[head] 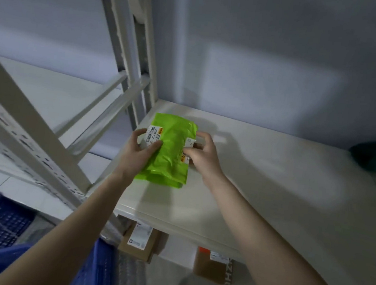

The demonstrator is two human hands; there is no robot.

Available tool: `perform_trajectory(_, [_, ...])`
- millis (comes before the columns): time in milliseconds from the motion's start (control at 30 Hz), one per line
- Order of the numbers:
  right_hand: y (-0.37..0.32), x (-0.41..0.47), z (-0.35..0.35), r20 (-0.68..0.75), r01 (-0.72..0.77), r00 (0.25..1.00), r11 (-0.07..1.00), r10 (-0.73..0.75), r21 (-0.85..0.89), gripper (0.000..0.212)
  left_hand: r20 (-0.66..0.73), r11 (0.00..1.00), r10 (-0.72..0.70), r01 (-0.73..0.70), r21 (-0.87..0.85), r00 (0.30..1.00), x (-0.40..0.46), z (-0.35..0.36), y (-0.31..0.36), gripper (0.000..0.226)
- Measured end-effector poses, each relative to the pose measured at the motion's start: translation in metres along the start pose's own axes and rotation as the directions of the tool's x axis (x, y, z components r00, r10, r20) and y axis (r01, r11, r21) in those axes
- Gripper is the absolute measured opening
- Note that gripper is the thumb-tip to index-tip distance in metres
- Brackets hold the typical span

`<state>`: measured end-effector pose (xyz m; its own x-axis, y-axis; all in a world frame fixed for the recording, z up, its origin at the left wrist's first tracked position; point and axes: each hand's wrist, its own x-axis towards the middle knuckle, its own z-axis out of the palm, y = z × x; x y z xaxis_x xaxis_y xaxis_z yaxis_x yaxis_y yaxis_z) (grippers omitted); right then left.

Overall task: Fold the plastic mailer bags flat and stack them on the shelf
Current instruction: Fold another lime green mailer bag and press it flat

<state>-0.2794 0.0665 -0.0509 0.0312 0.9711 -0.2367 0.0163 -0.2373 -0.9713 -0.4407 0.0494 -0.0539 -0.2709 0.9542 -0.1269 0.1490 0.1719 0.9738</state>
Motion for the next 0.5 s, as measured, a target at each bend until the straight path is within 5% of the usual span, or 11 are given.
perform_trajectory(100, [0.006,0.007,0.013,-0.016,0.088,0.996,0.975,-0.093,-0.203,0.048,-0.036,0.977,0.009,-0.001,0.214,0.999,0.008,-0.007,-0.014,0.075])
perform_trajectory(300, [0.020,0.008,0.023,-0.007,0.271,0.946,0.803,-0.324,-0.531,0.063,-0.077,0.721,0.194,-0.089,0.687,0.978,0.014,-0.004,-0.010,0.056])
perform_trajectory(400, [0.024,0.012,0.023,0.083,0.359,0.903,0.633,-0.422,-0.686,0.064,0.140,0.581,0.291,-0.291,0.760,0.946,0.022,-0.001,-0.011,0.046])
perform_trajectory(500, [0.028,0.016,0.028,0.208,0.385,0.913,0.568,-0.352,-0.728,0.051,0.273,0.582,0.177,-0.324,0.746,0.946,0.030,0.004,-0.019,0.054])
